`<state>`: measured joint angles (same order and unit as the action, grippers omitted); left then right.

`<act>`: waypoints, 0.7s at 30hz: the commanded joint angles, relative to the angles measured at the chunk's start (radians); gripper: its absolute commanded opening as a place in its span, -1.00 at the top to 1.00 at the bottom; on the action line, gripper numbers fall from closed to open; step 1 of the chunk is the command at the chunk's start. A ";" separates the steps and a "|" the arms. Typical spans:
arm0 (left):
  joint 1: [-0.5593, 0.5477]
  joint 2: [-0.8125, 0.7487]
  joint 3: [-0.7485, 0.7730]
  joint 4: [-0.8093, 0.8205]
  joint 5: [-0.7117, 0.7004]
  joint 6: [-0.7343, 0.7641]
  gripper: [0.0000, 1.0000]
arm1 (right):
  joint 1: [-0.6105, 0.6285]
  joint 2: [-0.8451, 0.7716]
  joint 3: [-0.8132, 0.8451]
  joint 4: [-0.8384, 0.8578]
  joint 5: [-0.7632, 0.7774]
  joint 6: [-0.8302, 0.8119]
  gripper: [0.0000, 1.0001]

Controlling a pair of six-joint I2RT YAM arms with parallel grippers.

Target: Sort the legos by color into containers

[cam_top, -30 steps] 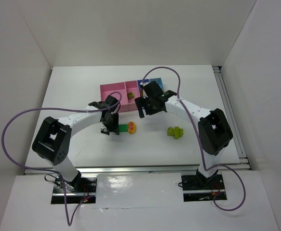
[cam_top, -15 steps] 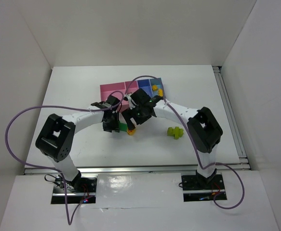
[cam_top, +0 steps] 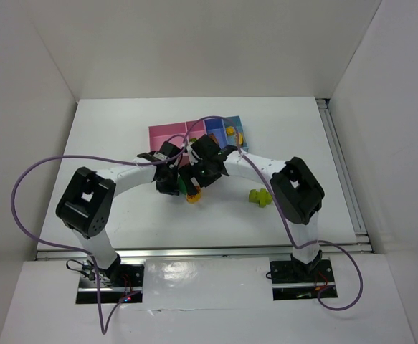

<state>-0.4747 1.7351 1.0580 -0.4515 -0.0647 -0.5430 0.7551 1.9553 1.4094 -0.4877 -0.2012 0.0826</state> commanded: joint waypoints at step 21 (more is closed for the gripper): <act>0.185 -0.149 -0.078 -0.101 0.256 -0.009 0.04 | 0.078 0.025 -0.084 0.161 0.095 0.029 -0.77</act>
<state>-0.3149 1.6173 0.9958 -0.5198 0.1162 -0.5541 0.8219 1.9747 1.3544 -0.3805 -0.1497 0.1139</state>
